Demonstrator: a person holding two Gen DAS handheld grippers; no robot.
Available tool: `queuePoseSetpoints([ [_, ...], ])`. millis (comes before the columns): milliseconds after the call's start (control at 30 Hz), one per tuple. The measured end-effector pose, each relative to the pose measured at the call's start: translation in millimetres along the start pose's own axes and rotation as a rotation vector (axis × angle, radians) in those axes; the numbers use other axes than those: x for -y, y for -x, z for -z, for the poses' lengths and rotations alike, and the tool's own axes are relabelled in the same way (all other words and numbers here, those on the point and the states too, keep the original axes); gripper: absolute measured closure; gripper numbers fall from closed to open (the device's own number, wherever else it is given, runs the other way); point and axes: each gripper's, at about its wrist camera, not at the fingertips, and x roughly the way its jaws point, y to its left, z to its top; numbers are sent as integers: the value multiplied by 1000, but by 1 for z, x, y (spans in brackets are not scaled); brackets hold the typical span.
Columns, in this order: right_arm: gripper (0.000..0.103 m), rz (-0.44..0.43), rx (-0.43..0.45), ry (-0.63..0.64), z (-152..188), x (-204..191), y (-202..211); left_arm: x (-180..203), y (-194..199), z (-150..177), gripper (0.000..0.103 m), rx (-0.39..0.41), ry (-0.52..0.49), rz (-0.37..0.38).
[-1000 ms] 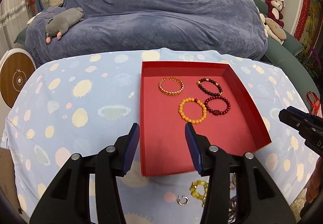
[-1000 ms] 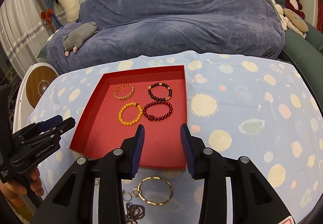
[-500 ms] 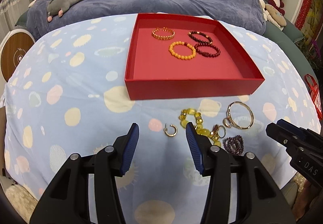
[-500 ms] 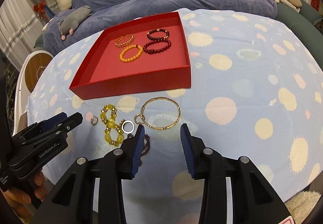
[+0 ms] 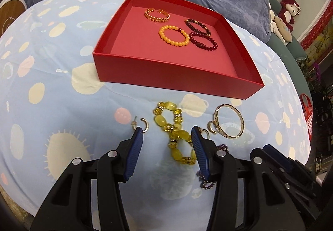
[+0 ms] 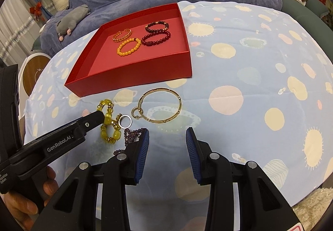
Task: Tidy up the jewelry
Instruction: 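Grasp the chunky yellow bead bracelet with the left gripper, then close the right gripper on the gold clasp bangle while the left holds the yellow bracelet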
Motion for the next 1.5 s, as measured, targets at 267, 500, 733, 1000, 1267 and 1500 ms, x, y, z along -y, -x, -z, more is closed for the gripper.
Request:
queuePoseSetpoints([
  [267, 67, 0, -5, -25, -2, 9, -3, 7, -14, -2, 72, 1, -1, -29],
  [500, 67, -6, -13, -20, -2, 8, -7, 8, -13, -4, 92, 5, -18, -2],
  [733, 67, -15, -16, -23, -7, 7, -12, -2, -1, -1, 94, 11, -30, -6],
  [1000, 67, -24, -18, -22, -20, 2, -26, -13, 4, 2, 94, 10, -22, -24],
  [1267, 67, 6, -23, 27, -32, -12, -44, -11, 1, 3, 94, 1, -30, -20],
  [1500, 69, 29, -25, -4, -36, 2, -52, -8, -2, 6, 94, -6, -36, -11],
])
